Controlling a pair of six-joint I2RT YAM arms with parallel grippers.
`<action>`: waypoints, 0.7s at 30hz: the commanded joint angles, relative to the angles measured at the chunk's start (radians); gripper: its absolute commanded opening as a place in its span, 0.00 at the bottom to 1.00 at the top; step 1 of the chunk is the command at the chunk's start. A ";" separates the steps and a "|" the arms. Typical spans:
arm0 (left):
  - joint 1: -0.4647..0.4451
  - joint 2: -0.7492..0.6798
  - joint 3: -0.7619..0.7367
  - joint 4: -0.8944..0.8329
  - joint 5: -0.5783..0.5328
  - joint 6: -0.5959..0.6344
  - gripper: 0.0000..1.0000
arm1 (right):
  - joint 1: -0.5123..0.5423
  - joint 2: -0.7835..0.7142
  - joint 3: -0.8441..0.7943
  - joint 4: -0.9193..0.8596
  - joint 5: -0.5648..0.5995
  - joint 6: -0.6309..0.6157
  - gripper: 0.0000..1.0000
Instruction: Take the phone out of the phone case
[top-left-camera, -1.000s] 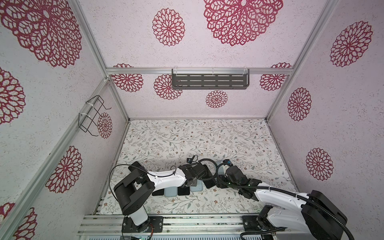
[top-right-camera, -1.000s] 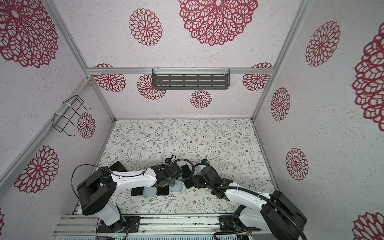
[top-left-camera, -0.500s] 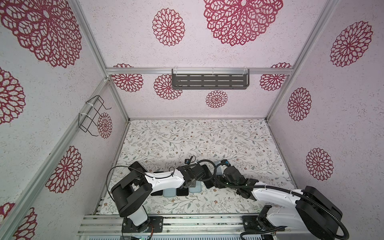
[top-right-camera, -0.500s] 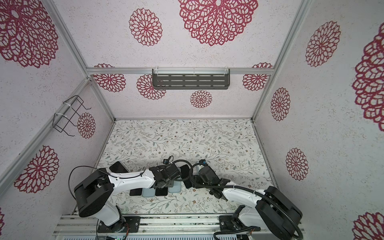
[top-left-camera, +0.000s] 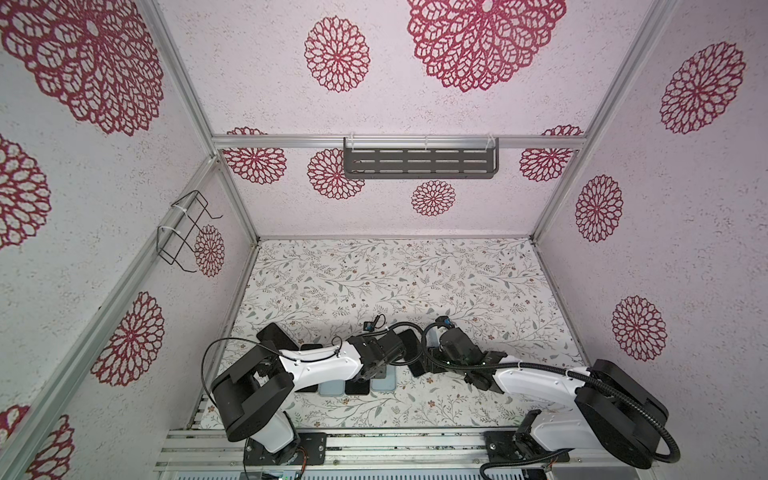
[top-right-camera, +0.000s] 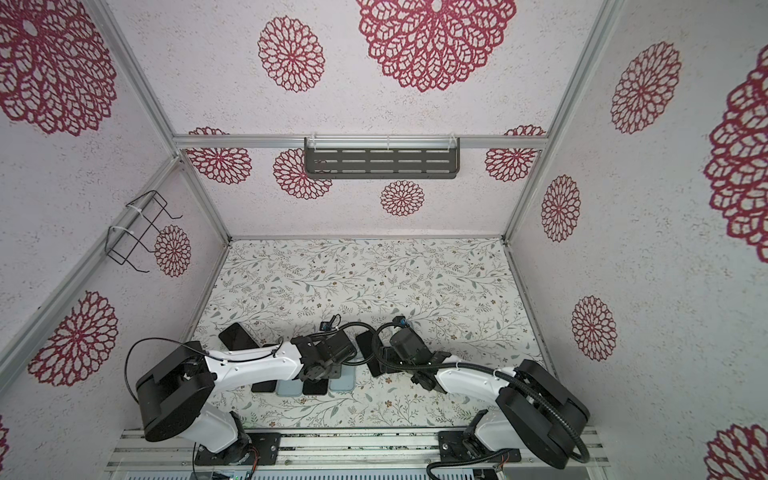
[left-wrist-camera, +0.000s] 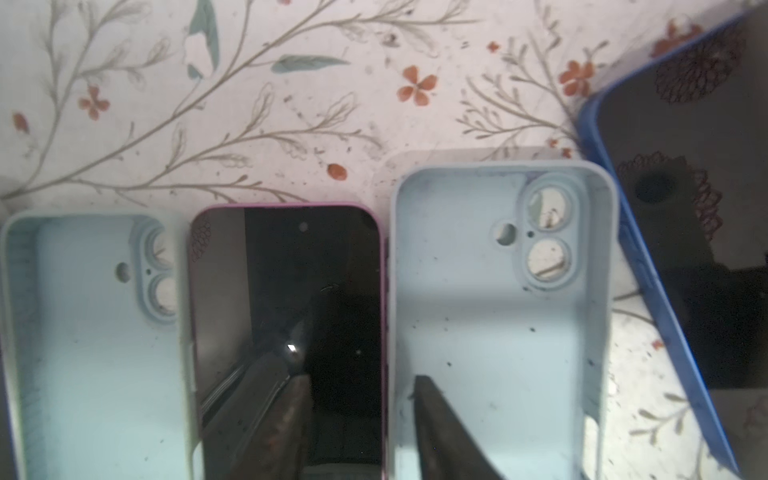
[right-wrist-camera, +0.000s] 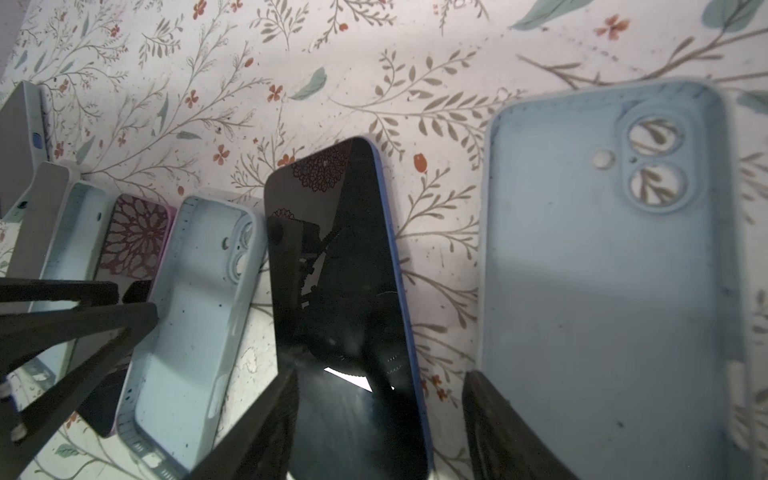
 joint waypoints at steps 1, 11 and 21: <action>-0.015 -0.011 0.070 0.026 0.018 0.018 0.57 | 0.007 -0.033 0.025 -0.022 0.036 -0.018 0.67; -0.001 -0.268 0.084 -0.060 -0.125 0.045 0.91 | -0.065 -0.237 0.023 -0.253 0.199 -0.073 0.71; 0.225 -0.597 0.040 -0.179 -0.138 0.160 0.97 | -0.174 -0.078 0.054 -0.173 0.016 -0.179 0.38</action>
